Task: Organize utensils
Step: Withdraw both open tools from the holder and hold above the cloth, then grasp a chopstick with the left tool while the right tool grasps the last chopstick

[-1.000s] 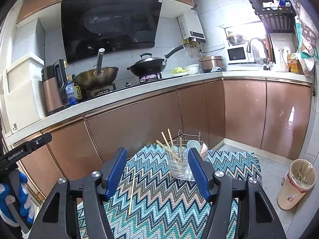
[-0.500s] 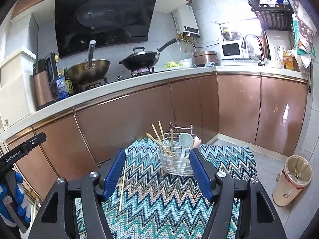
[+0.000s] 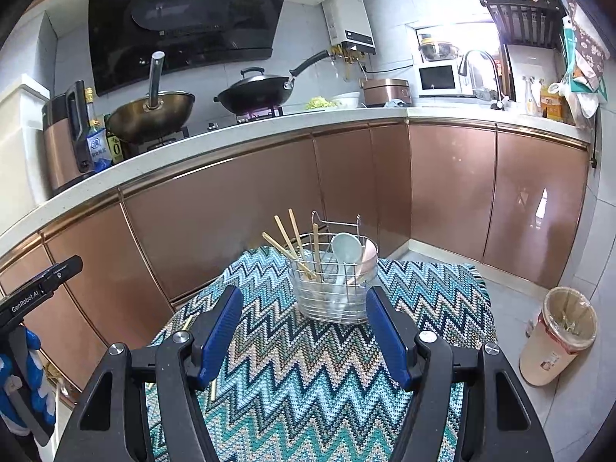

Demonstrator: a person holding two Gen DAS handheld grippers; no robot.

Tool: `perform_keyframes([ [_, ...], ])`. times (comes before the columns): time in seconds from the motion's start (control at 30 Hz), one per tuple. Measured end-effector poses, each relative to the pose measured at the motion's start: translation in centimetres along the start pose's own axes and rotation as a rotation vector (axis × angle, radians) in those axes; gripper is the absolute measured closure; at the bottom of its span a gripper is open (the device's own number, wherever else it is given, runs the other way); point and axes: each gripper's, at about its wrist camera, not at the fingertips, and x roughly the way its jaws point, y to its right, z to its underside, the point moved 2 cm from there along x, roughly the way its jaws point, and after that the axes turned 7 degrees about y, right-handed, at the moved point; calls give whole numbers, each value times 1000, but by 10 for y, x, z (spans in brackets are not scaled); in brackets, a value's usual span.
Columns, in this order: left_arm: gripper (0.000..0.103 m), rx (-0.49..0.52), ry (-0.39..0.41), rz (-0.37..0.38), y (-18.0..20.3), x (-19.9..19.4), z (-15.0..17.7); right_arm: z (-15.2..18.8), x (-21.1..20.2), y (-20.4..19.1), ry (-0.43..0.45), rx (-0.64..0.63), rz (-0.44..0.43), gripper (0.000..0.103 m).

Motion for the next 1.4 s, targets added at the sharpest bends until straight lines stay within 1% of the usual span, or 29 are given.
perform_keyframes([
  [0.23, 35, 16, -14, 2, 1, 14, 6, 8, 9, 3, -32, 0, 15, 39],
  [0.47, 35, 26, -50, 3, -1, 34, 13, 14, 21, 3, -64, -8, 17, 39],
  [0.63, 35, 20, -91, -5, -6, 55, 23, 19, 36, 4, -96, -10, 15, 39],
  [0.87, 35, 34, -158, -18, -15, 86, 36, 26, 56, -1, -142, -24, -11, 39],
  [0.97, 35, 33, -221, -21, -31, 104, 45, 30, 69, -7, -176, -41, -33, 39],
  [1.13, 35, 6, -361, -15, -67, 139, 60, 39, 97, -22, -236, -63, -93, 39],
  [1.27, 36, -36, -462, 33, -81, 164, 76, 49, 124, -34, -298, -68, -155, 39],
  [1.4, 36, -60, -543, 84, -78, 186, 91, 58, 150, -46, -364, -80, -213, 39],
])
